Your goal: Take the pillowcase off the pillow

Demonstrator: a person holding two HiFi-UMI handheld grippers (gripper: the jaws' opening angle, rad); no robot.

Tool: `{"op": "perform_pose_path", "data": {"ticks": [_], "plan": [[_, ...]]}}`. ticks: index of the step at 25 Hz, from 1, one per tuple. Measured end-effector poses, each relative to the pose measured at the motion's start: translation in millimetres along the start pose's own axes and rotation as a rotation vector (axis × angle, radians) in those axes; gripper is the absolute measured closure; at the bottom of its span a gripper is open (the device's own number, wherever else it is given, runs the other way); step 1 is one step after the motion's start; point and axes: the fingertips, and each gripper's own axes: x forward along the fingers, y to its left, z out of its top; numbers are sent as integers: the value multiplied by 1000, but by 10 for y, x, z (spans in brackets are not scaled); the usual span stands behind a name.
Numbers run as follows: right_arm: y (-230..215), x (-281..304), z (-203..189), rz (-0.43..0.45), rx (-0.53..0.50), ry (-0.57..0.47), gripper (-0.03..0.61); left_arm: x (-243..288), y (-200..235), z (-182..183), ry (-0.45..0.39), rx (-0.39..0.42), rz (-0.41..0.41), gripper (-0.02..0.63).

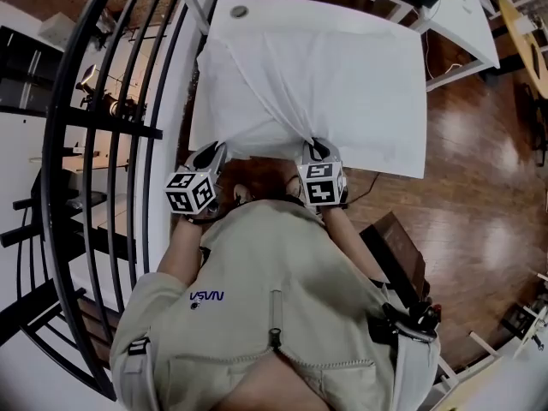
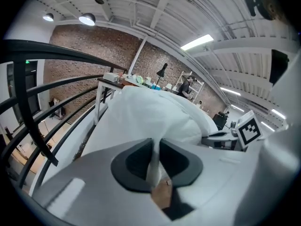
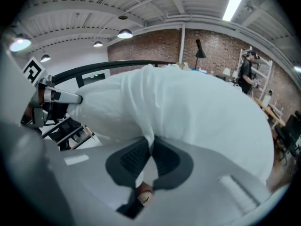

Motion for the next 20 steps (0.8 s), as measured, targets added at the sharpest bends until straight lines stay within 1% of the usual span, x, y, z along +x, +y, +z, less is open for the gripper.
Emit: {"op": "perform_pose_path", "data": {"ticks": [5, 6, 9, 10, 11, 12, 14, 16, 19, 20], "plan": [[39, -31, 40, 44, 18, -20, 539, -69, -112, 172, 9, 45, -69, 485], [60, -38, 44, 58, 15, -20, 525, -96, -148, 215, 7, 47, -93, 471], [151, -94, 45, 121, -2, -13, 458, -196, -308, 378, -21, 48, -190, 427], [187, -132, 49, 147, -6, -11, 441, -224, -358, 443, -33, 49, -212, 419], [216, -180, 57, 172, -10, -12, 434, -240, -389, 507, -45, 53, -218, 417], [236, -234, 74, 196, -13, -19, 434, -243, -398, 571, -55, 59, -205, 416], [248, -340, 136, 232, -21, -46, 434, -214, -365, 701, -77, 71, -147, 404], [249, -421, 211, 260, -37, -78, 434, -168, -332, 818, -105, 67, -94, 368], [235, -524, 344, 295, -53, -137, 434, -74, -391, 920, -138, 46, -81, 302], [216, -549, 403, 303, -56, -159, 434, -32, -414, 945, -141, 49, -77, 295]]}}
